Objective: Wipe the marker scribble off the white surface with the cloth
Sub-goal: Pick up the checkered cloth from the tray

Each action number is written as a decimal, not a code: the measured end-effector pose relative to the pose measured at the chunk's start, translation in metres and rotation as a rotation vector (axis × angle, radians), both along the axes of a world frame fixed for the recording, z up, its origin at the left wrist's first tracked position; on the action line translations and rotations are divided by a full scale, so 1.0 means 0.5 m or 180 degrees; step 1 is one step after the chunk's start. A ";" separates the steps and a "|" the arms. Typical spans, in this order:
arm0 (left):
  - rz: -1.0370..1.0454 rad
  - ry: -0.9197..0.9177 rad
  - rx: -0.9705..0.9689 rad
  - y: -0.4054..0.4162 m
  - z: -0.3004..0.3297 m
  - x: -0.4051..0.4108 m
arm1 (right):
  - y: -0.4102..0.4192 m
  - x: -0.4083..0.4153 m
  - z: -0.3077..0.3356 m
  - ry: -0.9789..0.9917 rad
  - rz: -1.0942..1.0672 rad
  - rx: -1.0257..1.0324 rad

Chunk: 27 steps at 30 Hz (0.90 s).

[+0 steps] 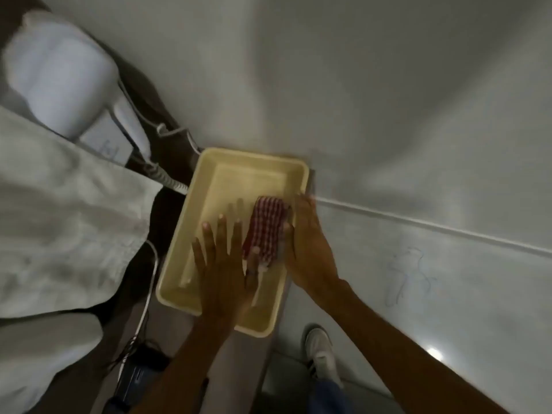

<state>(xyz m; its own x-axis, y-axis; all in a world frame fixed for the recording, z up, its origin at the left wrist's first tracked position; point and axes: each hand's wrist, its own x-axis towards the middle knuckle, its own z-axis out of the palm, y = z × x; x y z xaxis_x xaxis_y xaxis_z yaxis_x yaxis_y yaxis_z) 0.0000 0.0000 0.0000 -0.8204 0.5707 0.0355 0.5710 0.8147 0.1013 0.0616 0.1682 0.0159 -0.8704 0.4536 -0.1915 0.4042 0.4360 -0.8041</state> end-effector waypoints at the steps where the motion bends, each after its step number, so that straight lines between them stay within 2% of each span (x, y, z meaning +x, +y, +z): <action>1: 0.0021 0.0034 -0.0076 -0.012 -0.033 -0.021 | -0.021 -0.031 -0.032 0.0129 0.0072 -0.0019; 2: 0.0131 0.0003 -0.0139 -0.025 -0.061 -0.042 | -0.038 -0.060 -0.055 0.0159 0.0107 -0.0361; 3: 0.0194 -0.0003 -0.0200 -0.042 -0.095 -0.065 | -0.056 -0.086 -0.091 0.0079 0.0127 -0.0401; 8: 0.0308 -0.0196 -0.0245 -0.099 -0.184 -0.098 | -0.135 -0.175 -0.228 -0.0894 0.0015 0.0357; 11: 0.0491 -0.0353 -0.0170 -0.103 -0.198 -0.097 | -0.158 -0.196 -0.261 -0.0835 0.0083 0.0609; 17: 0.0564 -0.0187 0.0178 -0.065 -0.152 -0.041 | -0.114 -0.208 -0.219 -0.0582 0.0436 0.0434; 21: 0.0506 0.0107 0.0435 -0.007 -0.106 0.029 | -0.049 -0.106 -0.139 0.0420 0.0121 0.0243; 23: 0.0408 0.0103 0.0427 0.028 -0.095 0.086 | -0.018 -0.004 -0.127 0.0679 0.0003 0.0278; 25: 0.0240 -0.0014 0.0409 0.065 -0.095 0.156 | 0.015 0.119 -0.140 0.0566 -0.0008 0.0375; 27: 0.0023 -0.0185 0.0363 0.099 -0.113 0.227 | 0.051 0.249 -0.179 0.0095 0.0006 0.0411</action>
